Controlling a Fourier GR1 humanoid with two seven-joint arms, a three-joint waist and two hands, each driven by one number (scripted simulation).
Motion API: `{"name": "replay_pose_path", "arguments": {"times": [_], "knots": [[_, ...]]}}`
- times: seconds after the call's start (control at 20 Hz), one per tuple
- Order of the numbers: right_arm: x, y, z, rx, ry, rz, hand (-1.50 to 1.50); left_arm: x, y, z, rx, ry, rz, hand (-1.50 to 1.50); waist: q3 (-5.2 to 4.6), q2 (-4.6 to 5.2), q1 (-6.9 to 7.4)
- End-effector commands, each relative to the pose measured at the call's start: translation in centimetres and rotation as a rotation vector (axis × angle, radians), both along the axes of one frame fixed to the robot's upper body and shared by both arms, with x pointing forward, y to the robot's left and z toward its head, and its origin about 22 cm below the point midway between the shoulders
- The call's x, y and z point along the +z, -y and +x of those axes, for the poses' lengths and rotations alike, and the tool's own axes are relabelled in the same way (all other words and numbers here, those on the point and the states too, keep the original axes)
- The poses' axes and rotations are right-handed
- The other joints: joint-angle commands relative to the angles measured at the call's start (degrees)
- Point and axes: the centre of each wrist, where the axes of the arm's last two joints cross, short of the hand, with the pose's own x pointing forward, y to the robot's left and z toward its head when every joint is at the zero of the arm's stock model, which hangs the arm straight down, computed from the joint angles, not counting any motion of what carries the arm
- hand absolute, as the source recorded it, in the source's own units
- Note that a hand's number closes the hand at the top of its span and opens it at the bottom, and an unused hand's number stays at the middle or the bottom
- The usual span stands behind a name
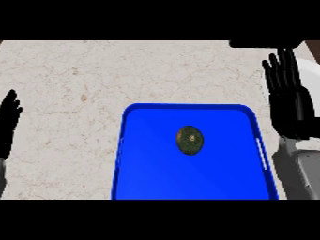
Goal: Pick the squash from the tray and place it in the plate
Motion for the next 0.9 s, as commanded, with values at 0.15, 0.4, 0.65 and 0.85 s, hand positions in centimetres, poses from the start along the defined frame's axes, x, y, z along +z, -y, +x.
{"name": "replay_pose_path", "arguments": {"times": [0.15,0.4,0.65,0.85], "knots": [[6.7,1.3,3.8,0.177,0.121,-0.198,1.50,-4.8,6.1,-1.5,-0.157,-0.125,-0.190,0.00,0.87,0.32,1.07],[6.0,4.6,4.2,-0.151,0.085,-0.540,1.50,-5.3,12.3,-2.3,-0.313,-0.118,-0.336,0.00,0.87,0.26,0.81],[-0.5,3.3,3.7,-0.060,0.152,-0.337,-1.50,-5.6,11.9,-3.8,-0.306,-0.142,-0.342,0.00,0.98,0.14,0.28],[0.9,5.5,1.9,0.034,0.161,-0.448,-1.50,-5.6,12.0,-4.8,-0.285,-0.147,-0.360,0.00,0.94,-0.15,-0.37]]}}
